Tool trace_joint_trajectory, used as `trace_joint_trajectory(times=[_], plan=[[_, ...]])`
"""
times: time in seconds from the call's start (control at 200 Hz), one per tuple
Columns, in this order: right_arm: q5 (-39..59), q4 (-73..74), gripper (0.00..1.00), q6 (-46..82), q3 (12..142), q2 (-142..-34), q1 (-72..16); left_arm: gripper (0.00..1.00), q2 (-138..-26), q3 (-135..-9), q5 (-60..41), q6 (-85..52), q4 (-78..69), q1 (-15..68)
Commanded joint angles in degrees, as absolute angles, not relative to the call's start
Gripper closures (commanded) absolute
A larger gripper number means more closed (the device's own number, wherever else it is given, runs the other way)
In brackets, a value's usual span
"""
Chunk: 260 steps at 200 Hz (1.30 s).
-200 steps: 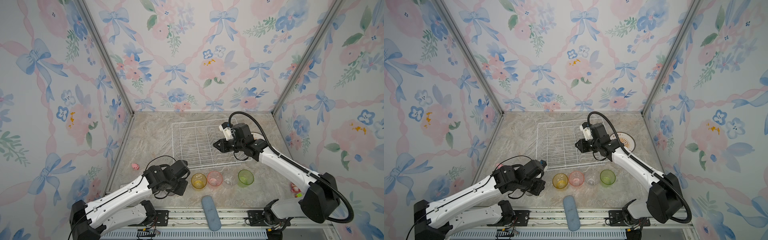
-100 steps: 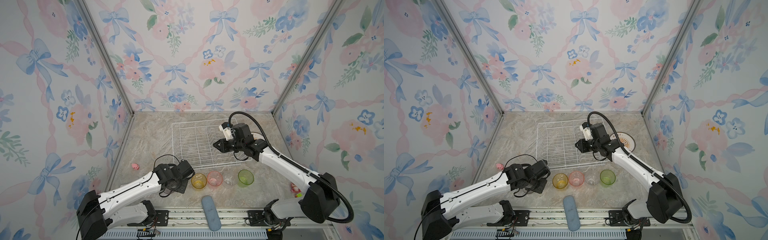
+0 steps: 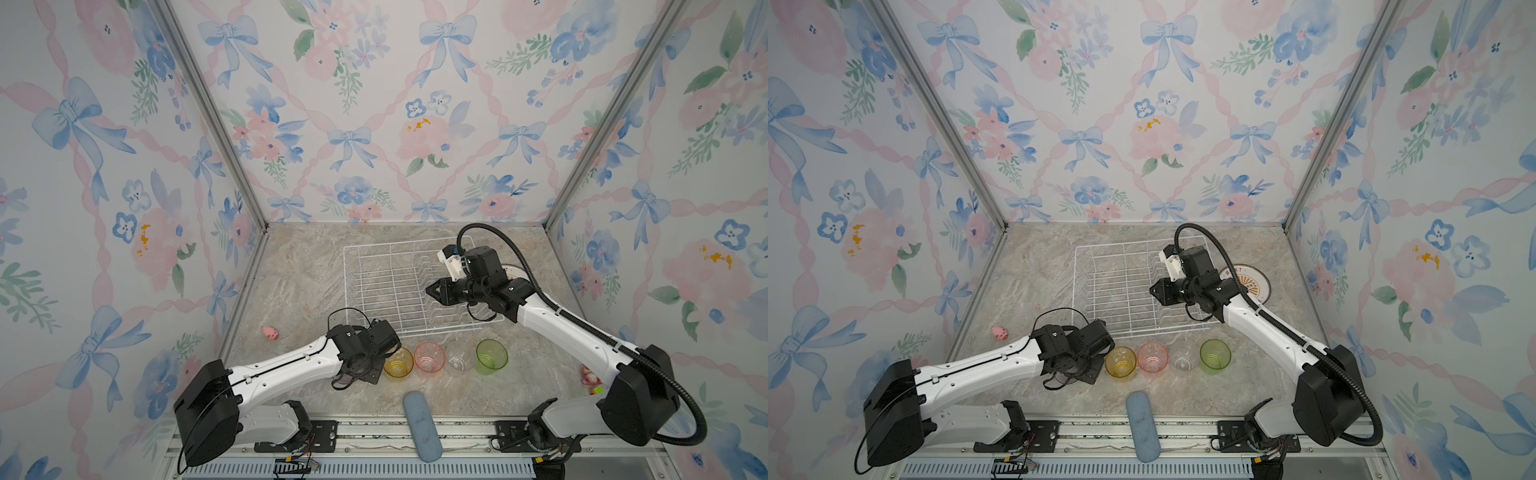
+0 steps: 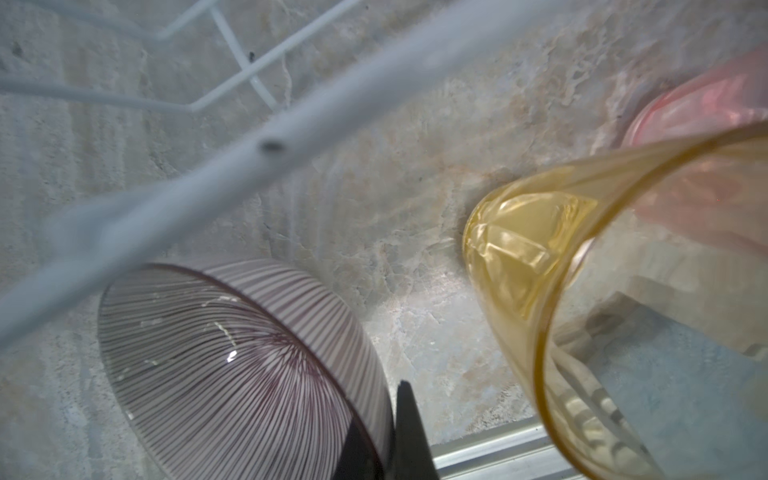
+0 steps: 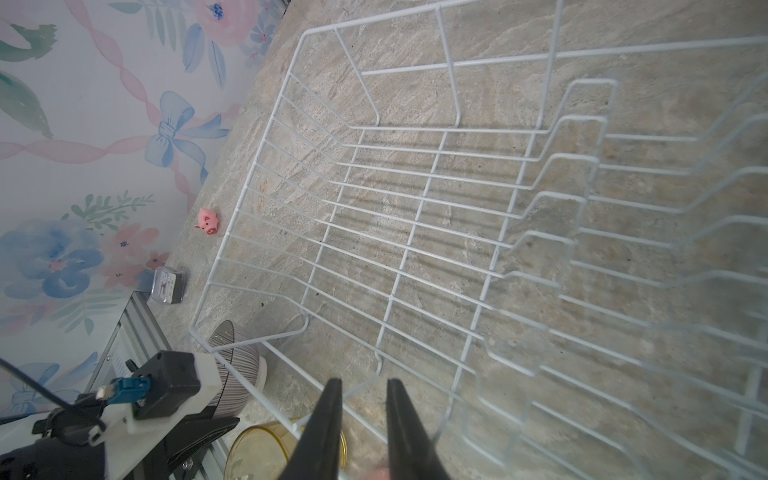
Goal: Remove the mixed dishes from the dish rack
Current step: 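Lower the striped bowl onto the table beside the yellow glass with the left gripper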
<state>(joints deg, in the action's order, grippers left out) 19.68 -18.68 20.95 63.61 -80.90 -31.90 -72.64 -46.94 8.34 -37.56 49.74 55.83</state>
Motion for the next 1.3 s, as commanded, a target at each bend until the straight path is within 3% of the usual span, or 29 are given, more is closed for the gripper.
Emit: trace_joint_trajectory(times=[0.0, 0.59, 0.72, 1.085, 1.17, 1.295], plan=[[20.4, -18.7, 0.77, 20.2, 64.3, -81.5, -31.3, 1.0, -74.1, -47.5, 9.1, -36.6, 49.0, 56.8], [20.3, -18.6, 0.77, 20.5, 64.0, -81.2, -31.2, 0.99, -76.6, -45.6, 7.8, -36.0, 45.3, 57.4], [20.2, -18.7, 0.76, 20.7, 64.0, -81.2, -31.2, 0.92, -76.9, -45.5, 7.2, -35.6, 45.2, 57.5], [20.3, -18.5, 0.76, 20.8, 63.5, -80.9, -31.2, 0.85, -77.6, -44.6, 6.0, -35.2, 43.7, 57.5], [20.2, -18.5, 0.77, 20.8, 63.3, -80.9, -31.2, 0.75, -78.0, -44.7, 5.7, -35.0, 43.7, 57.4], [20.3, -18.3, 0.76, 20.8, 63.2, -80.9, -31.2, 0.75, -78.1, -44.9, 5.6, -34.7, 43.7, 57.5]])
